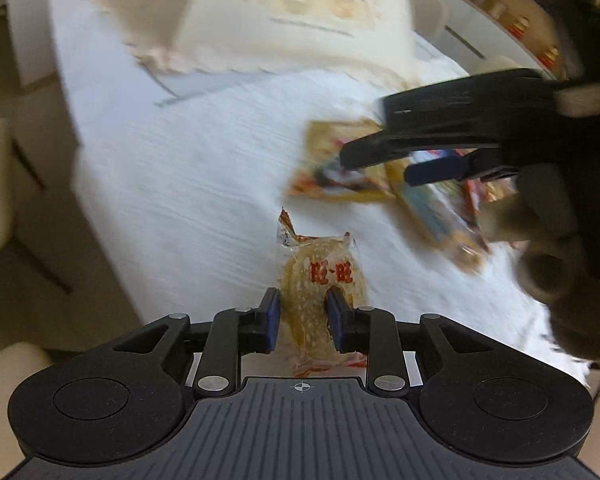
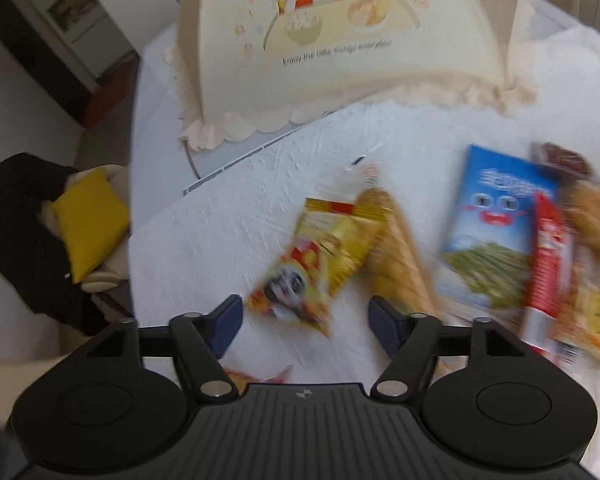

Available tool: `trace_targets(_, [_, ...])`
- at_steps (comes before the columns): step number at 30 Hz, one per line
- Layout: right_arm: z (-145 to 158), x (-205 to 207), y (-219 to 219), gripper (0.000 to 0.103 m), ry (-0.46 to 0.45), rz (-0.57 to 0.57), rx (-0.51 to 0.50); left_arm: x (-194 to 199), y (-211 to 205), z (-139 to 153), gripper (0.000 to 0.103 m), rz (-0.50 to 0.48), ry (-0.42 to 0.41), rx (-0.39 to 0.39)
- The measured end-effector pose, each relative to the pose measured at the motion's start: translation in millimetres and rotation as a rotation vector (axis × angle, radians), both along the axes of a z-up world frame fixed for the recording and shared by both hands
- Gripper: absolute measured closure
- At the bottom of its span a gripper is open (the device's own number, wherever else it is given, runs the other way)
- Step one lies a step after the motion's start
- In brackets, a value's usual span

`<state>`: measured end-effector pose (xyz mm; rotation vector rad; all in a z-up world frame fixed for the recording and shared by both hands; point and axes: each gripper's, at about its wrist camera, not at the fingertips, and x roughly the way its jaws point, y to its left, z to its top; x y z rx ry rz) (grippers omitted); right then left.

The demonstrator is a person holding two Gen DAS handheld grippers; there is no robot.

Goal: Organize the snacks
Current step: 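Grasp the yellow panda-print snack bag with the right tool while the left tool holds the cracker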

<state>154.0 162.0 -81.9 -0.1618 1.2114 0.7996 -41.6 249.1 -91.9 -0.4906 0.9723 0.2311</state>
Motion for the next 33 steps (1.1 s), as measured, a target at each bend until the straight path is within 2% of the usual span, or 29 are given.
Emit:
trace_targets(4, [-35, 13, 51, 0.028, 0.006, -0.044, -0.145, 5, 11, -4, 0.072, 0.012, 0.012, 0.002])
trace_targets(5, [-41, 13, 60, 0.023, -0.01, -0.032, -0.191, 10, 9, -8, 0.072, 0.011, 0.019, 0.004])
trace_targets(6, [-39, 8, 64, 0.023, -0.052, -0.008, -0.188, 14, 8, -11, 0.072, 0.007, 0.029, 0.002])
trace_targets(7, [-38, 2, 64, 0.028, -0.074, 0.017, -0.185, 18, 7, -15, 0.072, 0.0, 0.039, -0.003])
trace_targets(8, [-35, -2, 61, 0.044, -0.083, 0.039, -0.177, 22, 6, -20, 0.071, -0.009, 0.042, -0.012])
trace_targets(10, [-25, -7, 49, 0.049, -0.074, 0.071, -0.137, 23, 4, -25, 0.064, -0.019, 0.021, -0.048])
trace_targets(15, [24, -17, -23, 0.051, -0.105, 0.068, 0.006, 32, 3, -40, 0.065, -0.048, -0.037, -0.183])
trace_targets(19, [44, -27, -105, 0.052, -0.154, 0.001, 0.02, 39, -24, -42, 0.074, -0.159, -0.021, -0.263])
trace_targets(23, [41, -44, -187, 0.052, -0.201, -0.093, -0.048, 43, -74, -36, 0.078, -0.285, -0.029, -0.271])
trace_targets(27, [30, -59, -259, 0.052, -0.181, -0.217, -0.088, 54, -119, -33, 0.081, -0.381, -0.034, -0.302])
trace_targets(33, [24, -83, -330, 0.051, -0.182, -0.347, -0.093, 67, -181, -13, 0.085, -0.521, -0.069, -0.256])
